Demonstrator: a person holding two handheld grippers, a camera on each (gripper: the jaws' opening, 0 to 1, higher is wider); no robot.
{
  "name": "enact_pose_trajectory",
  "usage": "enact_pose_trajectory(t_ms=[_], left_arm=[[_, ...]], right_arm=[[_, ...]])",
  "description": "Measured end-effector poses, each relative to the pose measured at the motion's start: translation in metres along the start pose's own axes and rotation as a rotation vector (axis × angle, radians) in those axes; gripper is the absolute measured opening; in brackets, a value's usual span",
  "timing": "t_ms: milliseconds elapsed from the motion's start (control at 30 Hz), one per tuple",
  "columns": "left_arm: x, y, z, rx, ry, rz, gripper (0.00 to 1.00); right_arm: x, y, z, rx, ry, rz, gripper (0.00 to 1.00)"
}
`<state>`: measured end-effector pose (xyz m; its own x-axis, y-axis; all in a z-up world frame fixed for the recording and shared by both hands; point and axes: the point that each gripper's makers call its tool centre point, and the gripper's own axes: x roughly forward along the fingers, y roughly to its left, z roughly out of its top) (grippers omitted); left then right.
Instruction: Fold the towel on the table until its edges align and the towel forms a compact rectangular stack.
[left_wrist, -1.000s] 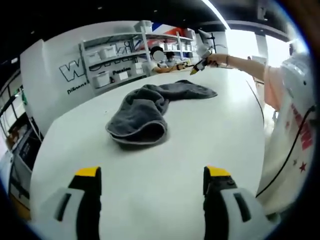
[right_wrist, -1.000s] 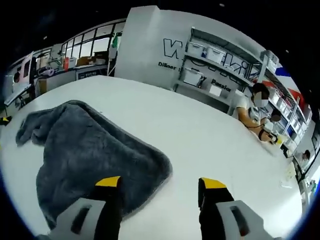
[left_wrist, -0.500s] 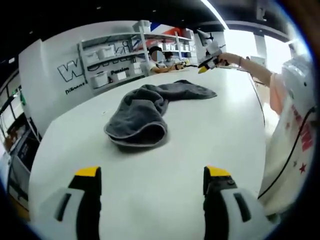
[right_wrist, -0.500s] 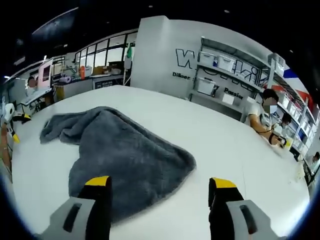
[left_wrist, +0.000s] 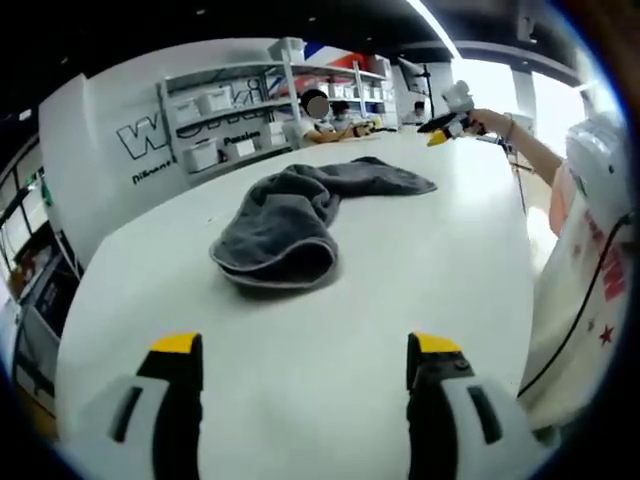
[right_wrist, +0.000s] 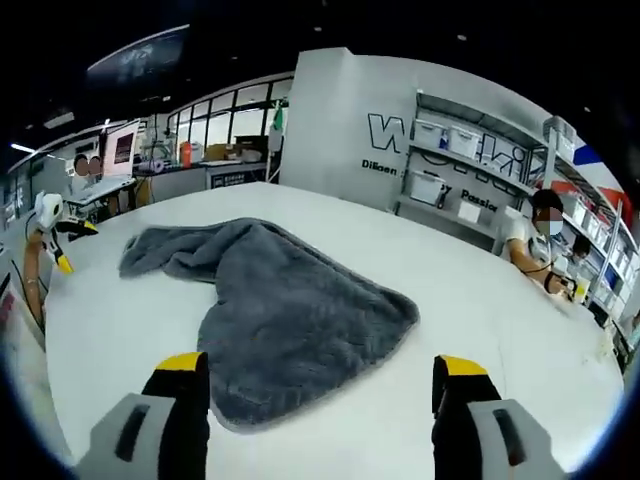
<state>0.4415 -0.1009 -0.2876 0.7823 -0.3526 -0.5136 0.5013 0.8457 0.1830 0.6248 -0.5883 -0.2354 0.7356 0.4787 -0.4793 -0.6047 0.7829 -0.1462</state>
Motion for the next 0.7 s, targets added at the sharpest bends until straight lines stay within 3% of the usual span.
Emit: enact_pose_trajectory(t_ms=[367, 700], left_arm=[[0.003, 0.002, 0.001, -0.004, -0.004, 0.003, 0.88], [0.005, 0.004, -0.002, -0.015, 0.011, 0.007, 0.88]], right_arm=[[-0.025, 0.037, -0.012, -0.001, -0.035, 0.02, 0.99], [-0.05, 0.084, -0.021, -0.013, -0.082, 0.027, 0.99]])
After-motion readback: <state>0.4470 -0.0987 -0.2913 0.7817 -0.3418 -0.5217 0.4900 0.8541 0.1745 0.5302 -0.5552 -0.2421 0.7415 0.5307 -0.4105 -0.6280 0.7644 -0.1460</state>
